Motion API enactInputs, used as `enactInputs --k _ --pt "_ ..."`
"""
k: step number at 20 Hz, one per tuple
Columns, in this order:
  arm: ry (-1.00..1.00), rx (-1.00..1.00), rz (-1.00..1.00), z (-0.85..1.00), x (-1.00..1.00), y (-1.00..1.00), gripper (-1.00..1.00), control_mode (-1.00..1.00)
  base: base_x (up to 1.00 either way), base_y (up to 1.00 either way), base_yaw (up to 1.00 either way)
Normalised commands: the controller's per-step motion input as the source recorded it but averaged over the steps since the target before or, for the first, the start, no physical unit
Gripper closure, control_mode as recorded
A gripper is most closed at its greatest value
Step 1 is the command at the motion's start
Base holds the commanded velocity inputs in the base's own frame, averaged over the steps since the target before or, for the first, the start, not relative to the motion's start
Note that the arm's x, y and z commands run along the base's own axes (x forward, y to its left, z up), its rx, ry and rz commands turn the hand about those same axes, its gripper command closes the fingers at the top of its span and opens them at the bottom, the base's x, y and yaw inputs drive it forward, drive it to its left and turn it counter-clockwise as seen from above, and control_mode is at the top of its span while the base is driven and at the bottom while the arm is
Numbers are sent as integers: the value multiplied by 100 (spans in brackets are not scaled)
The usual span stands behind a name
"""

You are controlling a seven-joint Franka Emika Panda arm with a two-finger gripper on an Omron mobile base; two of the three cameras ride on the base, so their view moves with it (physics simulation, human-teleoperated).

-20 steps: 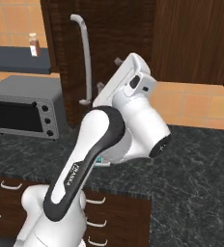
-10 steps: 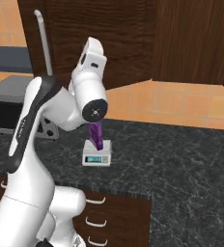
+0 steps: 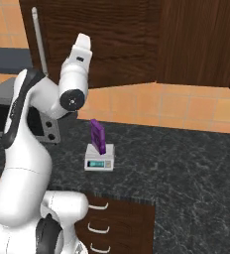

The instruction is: Pick the cereal and place it on the digital scale for weighing, and close the cabinet.

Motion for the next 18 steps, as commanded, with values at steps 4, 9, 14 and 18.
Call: enactInputs --k 4,9,14,18 --pt "0 -1 0 0 74 0 -100 -100 0 0 0" --pt "0 -36 -4 1 72 0 -100 -100 0 0 0" --pt "0 -27 -7 0 83 0 -100 -100 0 0 0" --pt "-3 -5 -5 -11 83 -13 -100 -100 0 0 0"
